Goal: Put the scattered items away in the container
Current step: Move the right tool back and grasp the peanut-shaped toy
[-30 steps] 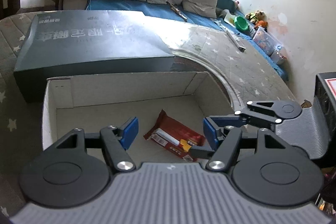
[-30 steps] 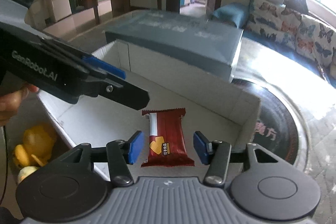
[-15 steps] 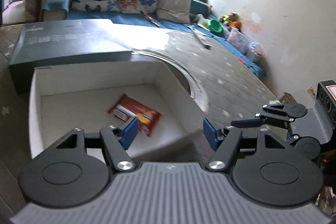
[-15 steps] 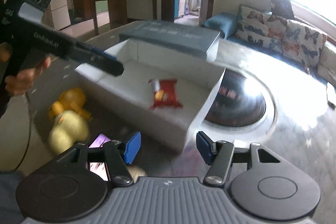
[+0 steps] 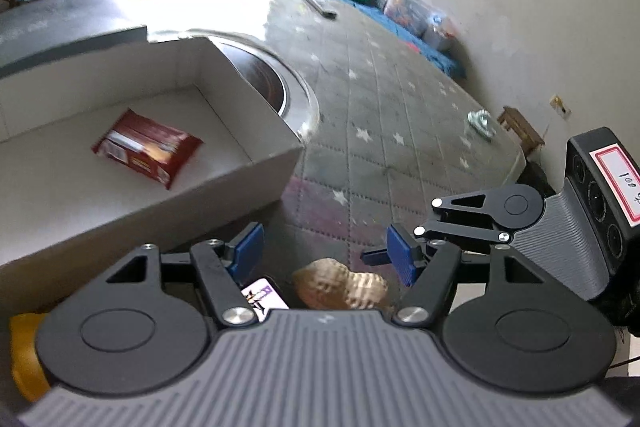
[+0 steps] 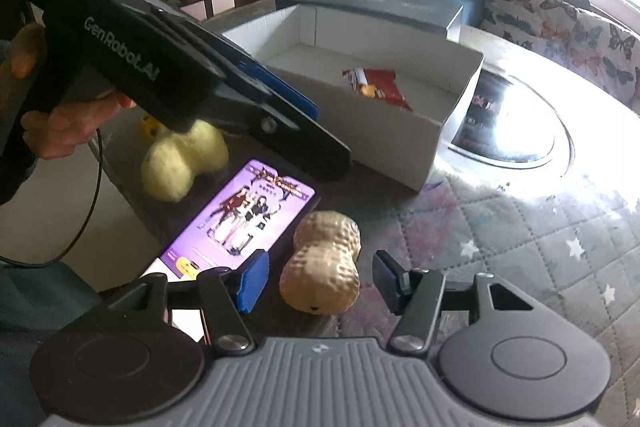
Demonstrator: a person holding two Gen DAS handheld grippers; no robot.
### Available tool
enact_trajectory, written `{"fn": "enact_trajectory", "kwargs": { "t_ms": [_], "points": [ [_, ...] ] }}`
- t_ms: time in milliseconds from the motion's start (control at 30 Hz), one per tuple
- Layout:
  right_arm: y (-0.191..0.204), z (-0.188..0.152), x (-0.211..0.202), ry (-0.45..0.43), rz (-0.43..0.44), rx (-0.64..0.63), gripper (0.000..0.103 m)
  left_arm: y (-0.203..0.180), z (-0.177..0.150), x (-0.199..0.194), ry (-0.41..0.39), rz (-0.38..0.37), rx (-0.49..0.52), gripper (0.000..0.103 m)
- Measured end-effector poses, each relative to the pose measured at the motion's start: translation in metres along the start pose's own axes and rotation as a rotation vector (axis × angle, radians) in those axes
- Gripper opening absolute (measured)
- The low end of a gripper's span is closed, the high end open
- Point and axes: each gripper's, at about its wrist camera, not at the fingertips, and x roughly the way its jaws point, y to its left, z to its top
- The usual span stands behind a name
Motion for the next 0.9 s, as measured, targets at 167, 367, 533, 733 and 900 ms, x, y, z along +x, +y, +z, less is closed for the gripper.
{"fn": "enact_trajectory", "kwargs": {
  "t_ms": [167, 367, 533, 733, 900],
  "points": [
    [-0.004, -0.004, 0.005, 0.014, 0.001, 0.019, 0.045, 0.004, 0.002, 0.015, 0.038, -0.017, -0.003, 0.067],
    [-0.01, -0.006, 0.006, 0.009, 0.0, 0.045, 0.045, 0.006, 0.003, 0.029, 0.074, -0.04, -0.012, 0.067],
    [-0.015, -0.009, 0.004, -0.005, 0.008, 0.074, 0.045, 0.007, 0.004, 0.041, 0.102, -0.061, -0.018, 0.067],
    [-0.019, -0.011, -0.002, -0.032, 0.002, 0.114, 0.045, 0.005, 0.001, 0.045, 0.115, -0.085, -0.024, 0.067],
    [-0.016, -0.006, -0.011, -0.052, -0.002, 0.102, 0.045, 0.006, 0.004, 0.037, 0.092, -0.105, -0.051, 0.067]
  ]
}}
